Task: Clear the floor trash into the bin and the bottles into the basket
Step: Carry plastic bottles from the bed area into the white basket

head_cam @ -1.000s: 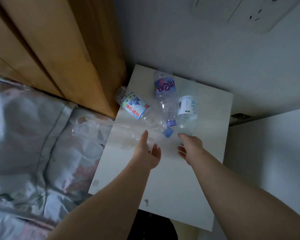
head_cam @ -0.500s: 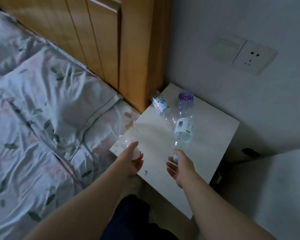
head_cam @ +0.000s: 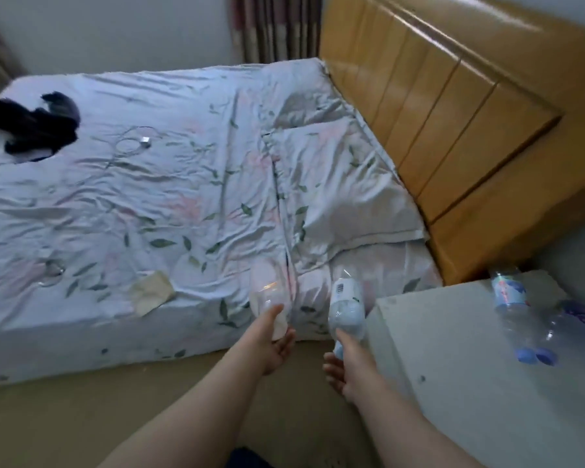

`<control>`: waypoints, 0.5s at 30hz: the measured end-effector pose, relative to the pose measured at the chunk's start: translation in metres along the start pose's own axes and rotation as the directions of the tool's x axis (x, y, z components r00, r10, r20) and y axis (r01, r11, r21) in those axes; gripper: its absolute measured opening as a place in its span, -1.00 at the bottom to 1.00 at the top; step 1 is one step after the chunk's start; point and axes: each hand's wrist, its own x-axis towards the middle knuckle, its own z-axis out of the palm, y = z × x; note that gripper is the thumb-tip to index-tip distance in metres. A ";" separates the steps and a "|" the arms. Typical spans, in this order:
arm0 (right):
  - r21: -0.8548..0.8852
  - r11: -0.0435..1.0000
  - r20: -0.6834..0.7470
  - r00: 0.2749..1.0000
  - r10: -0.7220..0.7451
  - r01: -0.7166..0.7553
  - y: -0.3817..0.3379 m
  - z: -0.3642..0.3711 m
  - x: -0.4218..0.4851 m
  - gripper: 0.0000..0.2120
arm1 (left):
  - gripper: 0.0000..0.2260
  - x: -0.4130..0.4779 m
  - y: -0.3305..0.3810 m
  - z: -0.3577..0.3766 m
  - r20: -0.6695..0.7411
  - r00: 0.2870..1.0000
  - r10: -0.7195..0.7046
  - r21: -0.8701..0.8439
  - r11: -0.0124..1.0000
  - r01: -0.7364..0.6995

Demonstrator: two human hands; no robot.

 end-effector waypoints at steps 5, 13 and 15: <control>-0.247 0.967 0.110 0.993 -0.036 0.062 0.022 0.111 -0.020 -0.74 | -0.53 -0.008 0.040 -0.121 -0.095 0.995 0.032 -0.187 0.981 -0.050; -0.536 0.842 0.319 0.938 0.133 0.064 0.129 0.327 -0.072 -0.68 | -0.69 -0.025 0.086 -0.351 -0.254 0.967 -0.025 -0.487 0.867 -0.105; -0.591 0.802 0.346 0.924 0.164 0.079 0.150 0.363 -0.085 -0.68 | -0.69 -0.031 0.089 -0.391 -0.279 0.958 -0.063 -0.544 0.833 -0.104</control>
